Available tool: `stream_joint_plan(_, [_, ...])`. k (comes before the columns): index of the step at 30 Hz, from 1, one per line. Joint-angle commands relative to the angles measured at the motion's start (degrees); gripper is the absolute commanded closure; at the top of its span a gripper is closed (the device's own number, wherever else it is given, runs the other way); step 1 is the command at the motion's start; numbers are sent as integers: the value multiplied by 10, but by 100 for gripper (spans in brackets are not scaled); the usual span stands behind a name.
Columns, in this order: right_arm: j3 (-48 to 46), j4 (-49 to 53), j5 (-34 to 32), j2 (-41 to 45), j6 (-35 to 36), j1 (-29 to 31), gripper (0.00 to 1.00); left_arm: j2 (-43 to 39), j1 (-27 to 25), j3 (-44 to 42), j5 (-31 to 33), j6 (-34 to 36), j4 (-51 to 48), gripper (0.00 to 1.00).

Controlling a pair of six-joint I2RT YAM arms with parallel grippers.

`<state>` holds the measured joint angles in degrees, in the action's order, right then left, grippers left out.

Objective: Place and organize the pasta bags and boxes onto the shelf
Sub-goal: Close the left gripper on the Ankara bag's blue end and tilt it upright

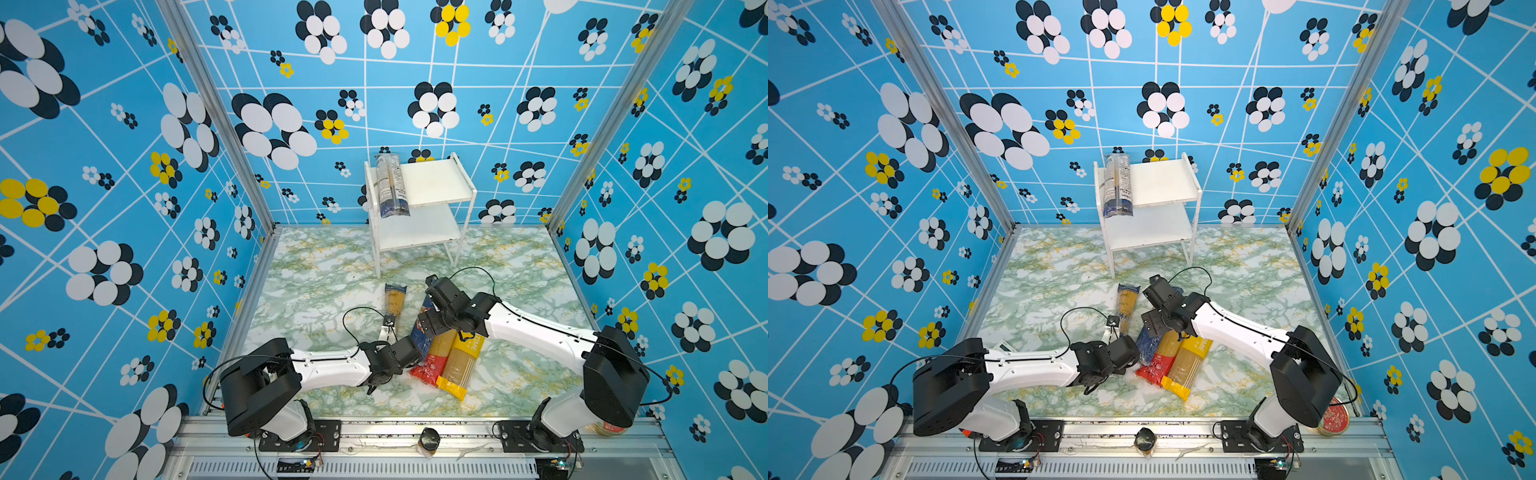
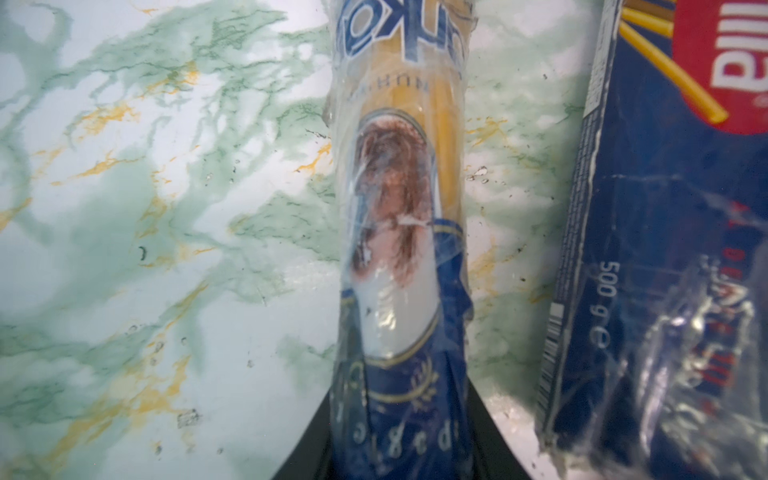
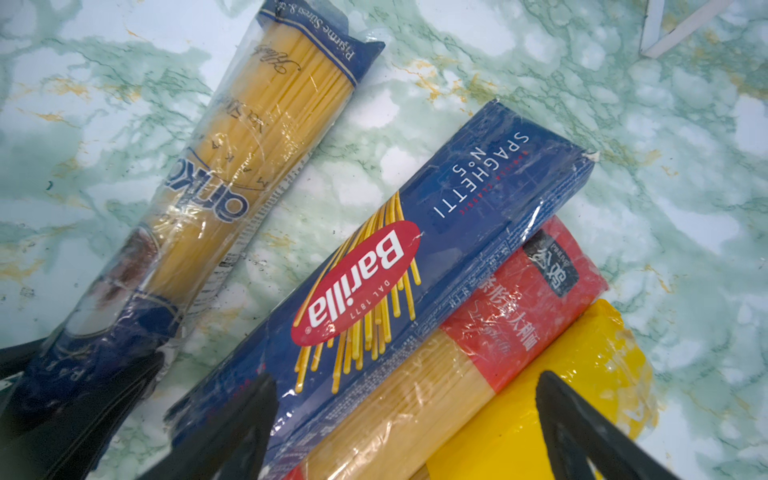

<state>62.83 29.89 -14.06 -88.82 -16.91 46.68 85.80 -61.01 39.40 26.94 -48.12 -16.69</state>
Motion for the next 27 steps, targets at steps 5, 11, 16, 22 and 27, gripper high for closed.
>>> stream_joint_plan(5, [20, 24, -8, 21, 11, -9, 1, -58, 24, 32, -23, 41, -83, 100])
stream_joint_plan(11, [16, 23, -20, 26, 10, -9, 1, -103, 34, 56, -19, 48, -138, 100])
stream_joint_plan(16, [13, 18, -25, 33, 12, -11, 1, -125, 35, 82, -14, 61, -187, 100])
stream_joint_plan(22, [3, 10, -35, 41, 11, -12, 1, -115, 36, 121, -46, 87, -239, 100])
stream_joint_plan(27, [-5, 6, -39, 50, 11, -14, 1, -126, 40, 140, -69, 92, -257, 100])
